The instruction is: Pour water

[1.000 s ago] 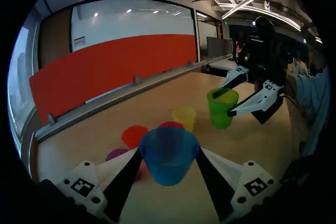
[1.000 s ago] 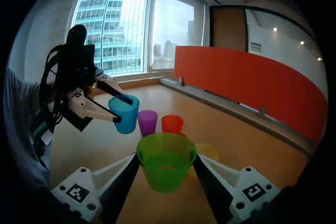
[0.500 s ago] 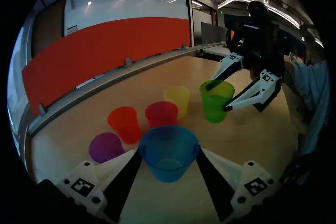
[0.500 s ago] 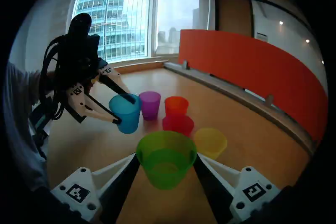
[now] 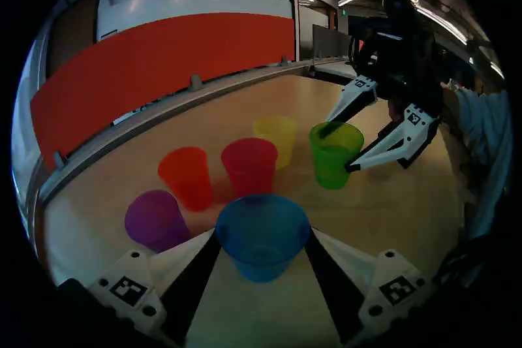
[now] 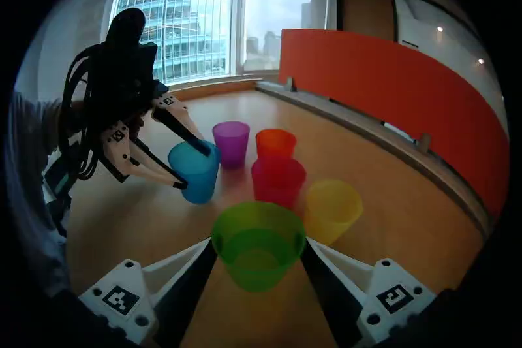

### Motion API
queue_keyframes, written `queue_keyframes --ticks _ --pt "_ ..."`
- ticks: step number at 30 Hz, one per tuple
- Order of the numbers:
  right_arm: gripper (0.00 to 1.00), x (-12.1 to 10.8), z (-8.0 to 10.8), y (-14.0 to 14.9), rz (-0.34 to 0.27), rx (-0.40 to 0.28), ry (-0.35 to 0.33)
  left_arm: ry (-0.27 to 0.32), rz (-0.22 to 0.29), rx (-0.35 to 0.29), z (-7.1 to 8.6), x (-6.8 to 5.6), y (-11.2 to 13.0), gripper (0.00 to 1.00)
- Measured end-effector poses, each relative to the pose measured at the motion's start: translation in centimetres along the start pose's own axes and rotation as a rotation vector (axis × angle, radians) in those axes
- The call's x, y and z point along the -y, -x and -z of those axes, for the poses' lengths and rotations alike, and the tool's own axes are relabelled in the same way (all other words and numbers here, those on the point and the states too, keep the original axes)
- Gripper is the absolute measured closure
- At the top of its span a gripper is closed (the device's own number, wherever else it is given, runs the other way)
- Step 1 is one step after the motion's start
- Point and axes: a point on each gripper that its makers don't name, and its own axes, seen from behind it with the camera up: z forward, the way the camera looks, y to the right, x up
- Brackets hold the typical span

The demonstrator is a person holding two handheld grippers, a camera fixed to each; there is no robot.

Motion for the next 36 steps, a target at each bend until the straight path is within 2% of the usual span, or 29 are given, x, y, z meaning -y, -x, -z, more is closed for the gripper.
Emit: queue_keyframes --ticks 14,27,36 --pt "0.09 -0.5 -0.4 1.3 -0.005 0.027 0.011 0.010 -0.002 0.030 -0.9 0.1 0.9 0.12" --pt "0.09 -0.4 -0.9 1.8 -0.004 0.033 0.016 0.014 0.009 0.057 -1.2 0.2 2.0 0.12" --pt "0.08 -0.4 -0.8 1.9 -0.010 0.032 0.024 0.017 0.018 0.054 -1.1 0.4 1.8 0.11"
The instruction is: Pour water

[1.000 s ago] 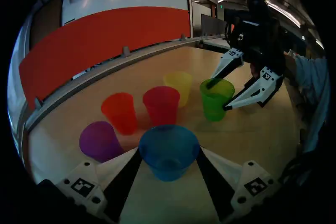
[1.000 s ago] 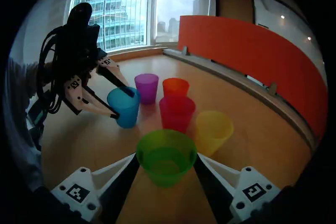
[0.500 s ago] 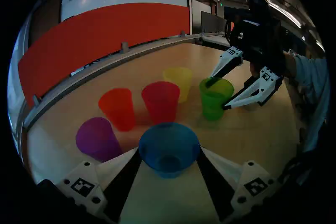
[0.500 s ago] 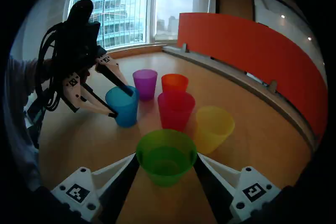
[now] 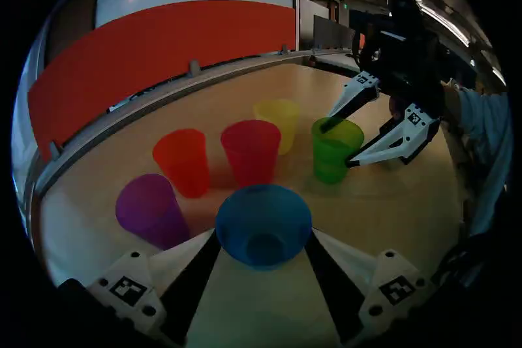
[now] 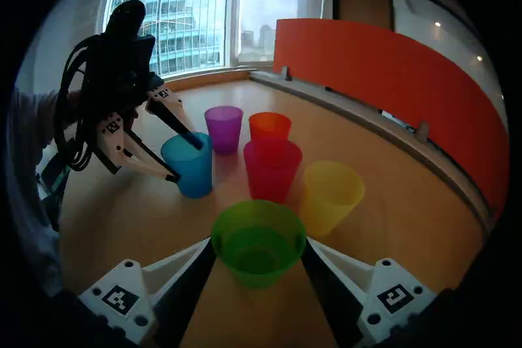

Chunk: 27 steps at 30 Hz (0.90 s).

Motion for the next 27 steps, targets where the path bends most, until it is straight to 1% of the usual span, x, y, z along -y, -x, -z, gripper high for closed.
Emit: queue_keyframes --ticks 3,7,11,14,20,27 --pt "0.07 0.0 0.0 0.0 0.001 -0.002 0.004 -0.008 -0.004 0.005 0.0 0.2 0.1 0.07" --pt "0.00 -0.2 0.2 -0.3 -0.009 -0.012 0.011 -0.010 -0.011 0.021 0.1 0.2 0.6 0.04" --pt "0.00 -0.4 0.6 -0.3 -0.019 -0.015 0.014 -0.018 -0.010 0.035 0.3 0.4 1.1 0.03" --pt "0.00 -0.4 1.0 -0.1 -0.018 -0.012 0.018 -0.021 0.001 0.037 0.6 0.5 1.3 0.03" --pt "0.00 -0.5 2.3 0.3 -0.012 -0.016 0.037 -0.034 0.028 0.034 1.6 0.9 1.8 0.02" --pt "0.00 -0.7 4.1 1.0 -0.024 -0.026 0.065 -0.054 0.045 0.032 3.1 1.1 2.5 0.03"
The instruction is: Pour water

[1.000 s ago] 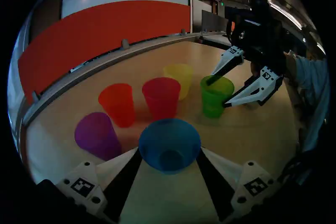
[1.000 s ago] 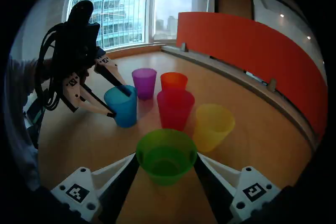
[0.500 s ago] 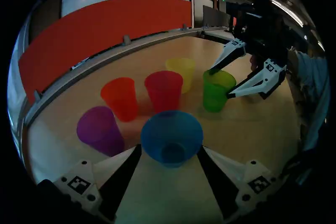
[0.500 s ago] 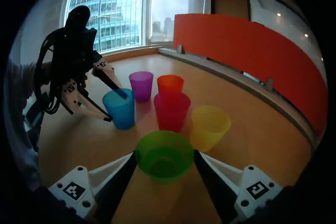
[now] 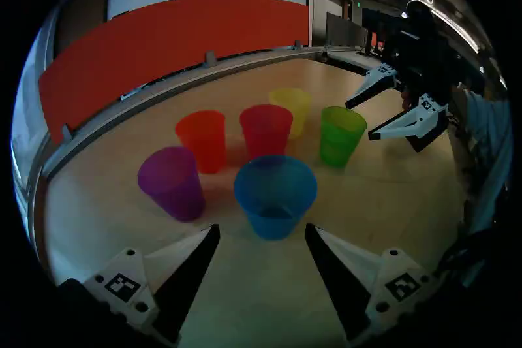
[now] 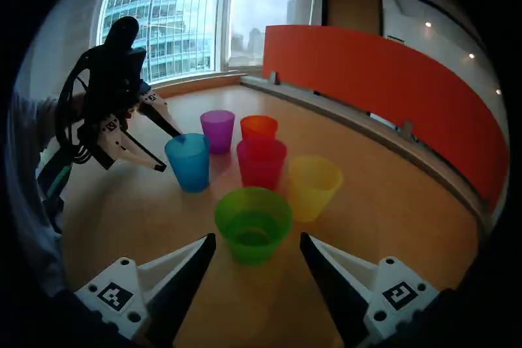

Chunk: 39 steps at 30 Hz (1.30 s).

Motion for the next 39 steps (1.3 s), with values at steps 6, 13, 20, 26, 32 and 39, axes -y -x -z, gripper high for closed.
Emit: queue_keyframes --ticks 6,13,20,26,32,39 --pt "0.00 -0.7 1.5 0.2 -0.026 -0.027 0.041 -0.026 0.013 -0.011 1.2 0.3 0.3 0.03" --pt "0.00 -1.4 3.3 -0.1 -0.071 -0.073 0.087 -0.082 0.035 -0.059 2.8 1.3 -0.5 0.03" --pt "0.00 -2.7 5.3 -0.4 -0.104 -0.123 0.161 -0.155 0.064 -0.126 4.8 2.6 -1.3 0.03" --pt "0.00 -3.8 7.0 -1.3 -0.125 -0.184 0.240 -0.231 0.089 -0.199 6.8 3.9 -2.2 0.03" --pt "0.00 -5.0 8.6 -2.2 -0.139 -0.249 0.329 -0.314 0.104 -0.283 8.8 5.1 -3.6 0.03" --pt "0.00 -6.7 10.7 -3.9 -0.150 -0.334 0.444 -0.432 0.115 -0.385 11.3 6.7 -5.4 0.03"
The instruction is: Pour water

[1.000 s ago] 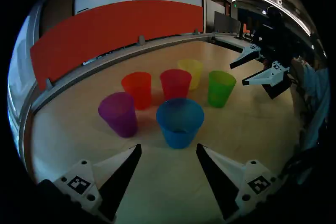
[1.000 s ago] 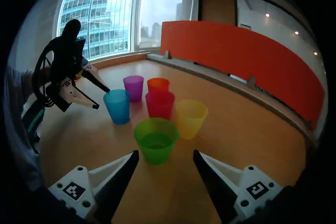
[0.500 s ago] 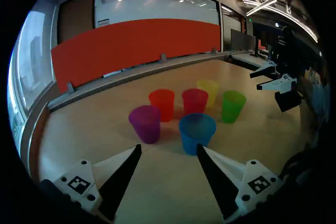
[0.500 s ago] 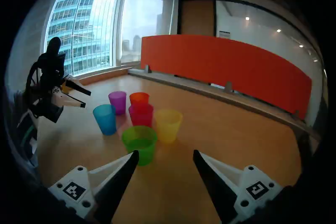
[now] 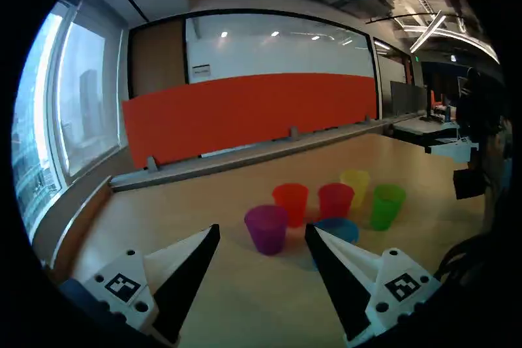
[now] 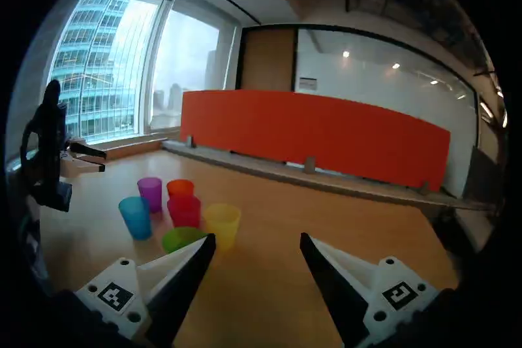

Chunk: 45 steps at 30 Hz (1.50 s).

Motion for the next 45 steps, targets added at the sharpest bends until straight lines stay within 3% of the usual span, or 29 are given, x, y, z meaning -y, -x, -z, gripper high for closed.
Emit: queue_keyframes --ticks 8,20,29,38,45 --pt "0.00 -2.0 0.6 -2.8 -0.027 -0.101 0.103 -0.101 0.012 -0.124 1.2 1.4 -3.3 0.03" --pt "0.00 -5.4 2.0 -5.2 -0.013 -0.198 0.311 -0.200 0.032 -0.212 2.1 2.3 -4.9 0.03" --pt "0.00 -6.2 2.7 -6.3 -0.031 -0.242 0.391 -0.267 0.077 -0.278 3.3 3.2 -6.3 0.03" --pt "0.00 -6.6 3.2 -5.4 -0.078 -0.247 0.432 -0.271 0.120 -0.302 3.4 3.8 -6.7 0.03" --pt "0.00 -6.9 3.8 -5.4 -0.072 -0.249 0.445 -0.285 0.133 -0.308 3.4 4.2 -6.5 0.03"
